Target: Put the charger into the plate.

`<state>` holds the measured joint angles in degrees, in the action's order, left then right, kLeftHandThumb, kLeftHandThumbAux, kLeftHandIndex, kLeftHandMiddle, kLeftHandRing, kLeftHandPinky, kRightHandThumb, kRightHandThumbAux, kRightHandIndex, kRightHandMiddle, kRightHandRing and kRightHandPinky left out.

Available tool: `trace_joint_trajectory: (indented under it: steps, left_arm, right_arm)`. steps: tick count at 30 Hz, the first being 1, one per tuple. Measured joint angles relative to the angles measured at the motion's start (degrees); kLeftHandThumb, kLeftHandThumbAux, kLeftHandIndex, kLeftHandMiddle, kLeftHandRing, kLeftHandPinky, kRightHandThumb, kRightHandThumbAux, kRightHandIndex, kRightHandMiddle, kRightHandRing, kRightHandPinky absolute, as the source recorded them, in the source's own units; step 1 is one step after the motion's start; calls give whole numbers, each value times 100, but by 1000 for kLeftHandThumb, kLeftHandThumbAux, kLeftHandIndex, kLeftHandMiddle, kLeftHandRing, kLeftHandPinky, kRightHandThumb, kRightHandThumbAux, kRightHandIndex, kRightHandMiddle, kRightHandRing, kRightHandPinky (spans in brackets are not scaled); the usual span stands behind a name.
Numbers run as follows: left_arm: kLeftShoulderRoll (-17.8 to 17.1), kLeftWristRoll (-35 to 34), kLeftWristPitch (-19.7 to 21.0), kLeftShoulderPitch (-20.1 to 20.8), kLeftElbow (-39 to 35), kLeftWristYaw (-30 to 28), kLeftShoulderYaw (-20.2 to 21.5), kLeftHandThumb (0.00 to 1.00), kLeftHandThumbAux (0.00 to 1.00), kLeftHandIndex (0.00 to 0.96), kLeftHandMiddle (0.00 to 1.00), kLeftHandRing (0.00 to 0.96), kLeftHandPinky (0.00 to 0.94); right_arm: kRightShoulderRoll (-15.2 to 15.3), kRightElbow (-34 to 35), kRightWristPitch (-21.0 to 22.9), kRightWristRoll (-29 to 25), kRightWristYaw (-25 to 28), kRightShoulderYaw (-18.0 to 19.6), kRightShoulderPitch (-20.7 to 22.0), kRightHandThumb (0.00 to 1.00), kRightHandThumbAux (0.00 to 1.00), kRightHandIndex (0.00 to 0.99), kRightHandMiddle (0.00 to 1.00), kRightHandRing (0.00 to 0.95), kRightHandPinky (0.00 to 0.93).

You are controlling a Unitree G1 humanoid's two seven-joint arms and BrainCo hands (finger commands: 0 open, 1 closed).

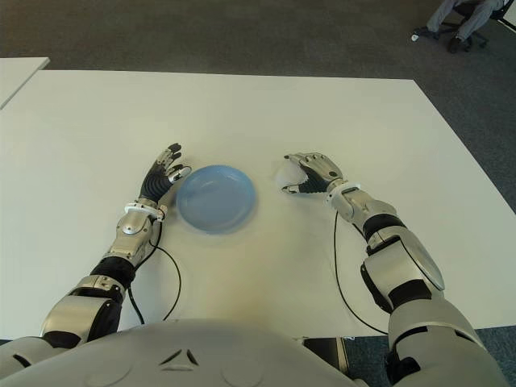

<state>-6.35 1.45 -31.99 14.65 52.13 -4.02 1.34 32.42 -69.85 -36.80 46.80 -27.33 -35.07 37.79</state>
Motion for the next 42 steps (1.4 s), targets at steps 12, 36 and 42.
trace_joint_trajectory:
  steps: [12,36,42]
  left_arm:
    - [-12,27,-154,63,169,0,2,0,531,29,46,40,33]
    - [-9,25,-381,103,310,0,6,0,536,29,53,50,35]
    - [-9,21,-391,109,333,0,6,0,530,26,49,44,31]
  right_arm:
    - [42,13,393,821,-1723,-599,54,581,617,682,827,836,885]
    - [25,-32,298,506,-1534,-460,45,718,716,827,899,903,908]
    - [28,8,245,451,-1529,-413,42,723,714,825,897,902,906]
